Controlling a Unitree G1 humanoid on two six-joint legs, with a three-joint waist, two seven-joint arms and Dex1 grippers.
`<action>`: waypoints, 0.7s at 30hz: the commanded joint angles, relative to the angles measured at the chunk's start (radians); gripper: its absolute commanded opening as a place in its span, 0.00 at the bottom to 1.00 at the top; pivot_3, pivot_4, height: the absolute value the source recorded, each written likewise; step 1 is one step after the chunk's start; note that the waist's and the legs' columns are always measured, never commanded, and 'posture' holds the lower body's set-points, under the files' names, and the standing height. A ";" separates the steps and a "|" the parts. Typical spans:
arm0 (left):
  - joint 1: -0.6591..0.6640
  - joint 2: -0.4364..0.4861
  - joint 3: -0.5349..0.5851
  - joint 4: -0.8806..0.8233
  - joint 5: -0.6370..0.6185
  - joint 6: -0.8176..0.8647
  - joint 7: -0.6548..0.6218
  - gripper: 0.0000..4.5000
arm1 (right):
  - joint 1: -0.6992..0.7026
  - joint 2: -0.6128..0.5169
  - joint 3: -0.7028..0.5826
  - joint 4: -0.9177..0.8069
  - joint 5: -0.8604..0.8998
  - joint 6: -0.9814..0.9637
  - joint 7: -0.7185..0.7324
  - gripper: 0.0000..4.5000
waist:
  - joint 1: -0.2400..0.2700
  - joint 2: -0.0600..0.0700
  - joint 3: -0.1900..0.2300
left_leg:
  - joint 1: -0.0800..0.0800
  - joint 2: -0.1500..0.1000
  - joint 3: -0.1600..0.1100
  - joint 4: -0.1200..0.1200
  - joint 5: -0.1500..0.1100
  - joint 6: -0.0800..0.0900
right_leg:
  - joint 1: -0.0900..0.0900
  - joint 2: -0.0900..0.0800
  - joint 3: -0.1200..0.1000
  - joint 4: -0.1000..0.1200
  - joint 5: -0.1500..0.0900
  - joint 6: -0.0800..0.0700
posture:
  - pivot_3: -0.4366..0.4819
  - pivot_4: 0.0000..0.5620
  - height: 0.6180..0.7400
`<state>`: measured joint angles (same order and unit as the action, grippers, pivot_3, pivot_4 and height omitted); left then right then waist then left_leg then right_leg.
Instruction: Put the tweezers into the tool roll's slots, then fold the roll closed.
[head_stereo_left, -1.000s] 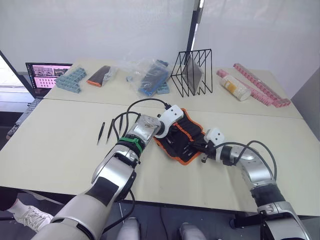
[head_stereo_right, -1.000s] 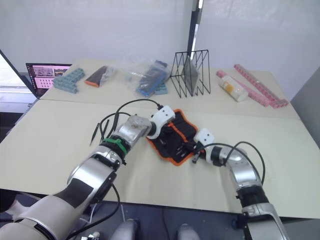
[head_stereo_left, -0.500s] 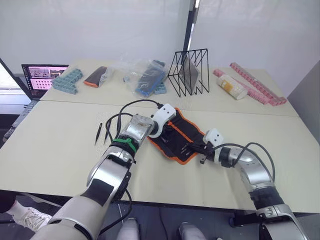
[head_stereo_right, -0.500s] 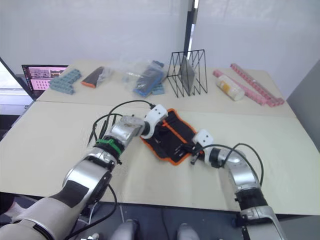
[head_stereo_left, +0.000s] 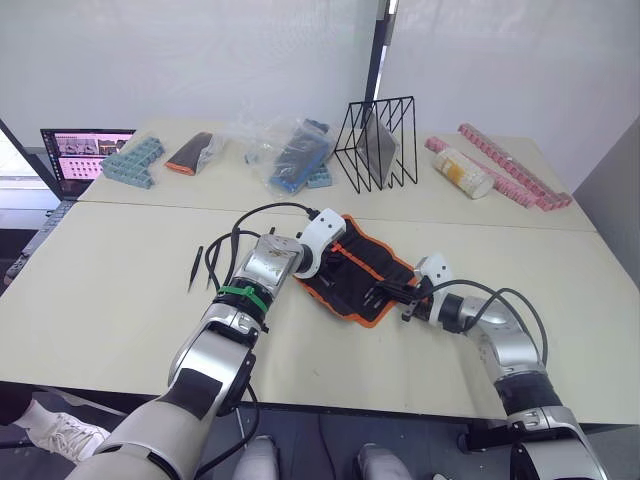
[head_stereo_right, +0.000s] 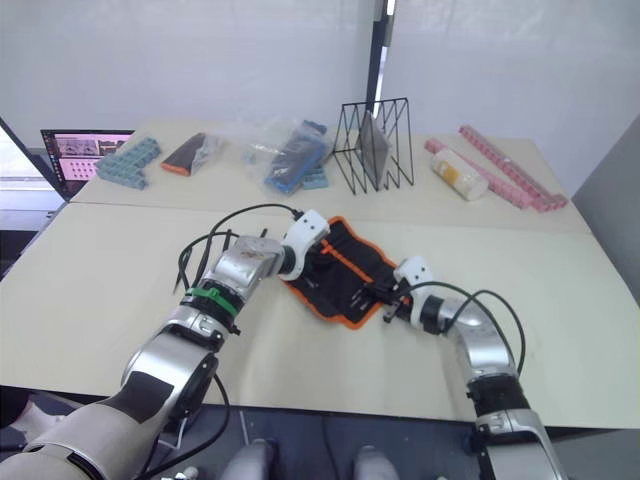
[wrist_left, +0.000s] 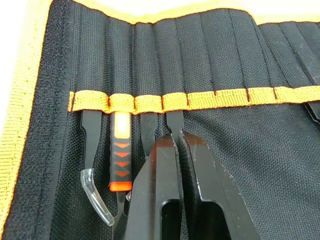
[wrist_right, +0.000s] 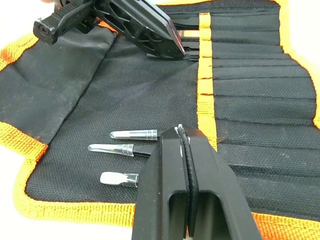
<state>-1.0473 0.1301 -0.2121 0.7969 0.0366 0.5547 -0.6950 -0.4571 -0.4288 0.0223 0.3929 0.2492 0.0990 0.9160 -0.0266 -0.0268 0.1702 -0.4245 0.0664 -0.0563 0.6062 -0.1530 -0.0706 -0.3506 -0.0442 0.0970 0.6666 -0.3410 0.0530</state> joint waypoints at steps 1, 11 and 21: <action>0.014 -0.001 -0.006 0.000 0.010 0.019 0.010 0.00 | -0.030 0.007 -0.049 -0.030 0.046 0.003 -0.004 0.00 | 0.000 0.000 0.000 | 0.000 0.000 0.000 0.000 0.000 0.000 | 0.000 0.000 0.000 0.000 0.000 0.000 | 0.48 0.27 0.96; 0.012 0.003 -0.013 0.002 0.016 0.005 0.007 0.00 | -0.045 -0.009 -0.009 0.034 -0.042 -0.014 -0.026 0.00 | 0.001 0.000 0.000 | -0.001 0.000 0.000 0.000 0.000 0.000 | 0.000 0.000 0.000 0.000 0.000 0.000 | 0.48 0.27 0.96; 0.029 0.044 0.020 -0.120 -0.028 0.108 -0.031 0.35 | -0.053 -0.013 0.044 0.117 -0.107 -0.026 -0.025 0.00 | -0.011 0.000 0.000 | 0.000 0.000 0.000 0.000 0.000 0.000 | 0.000 0.000 0.000 0.001 0.000 0.000 | 0.48 0.27 0.96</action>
<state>-1.0180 0.1484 -0.2043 0.7186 0.0126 0.6227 -0.7211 -0.5261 -0.4371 0.0600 0.4650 0.1719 0.0626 0.9020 -0.0381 -0.0266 0.1702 -0.4244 0.0665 -0.0564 0.6061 -0.1530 -0.0706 -0.3509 -0.0442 0.0970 0.6677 -0.3410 0.0529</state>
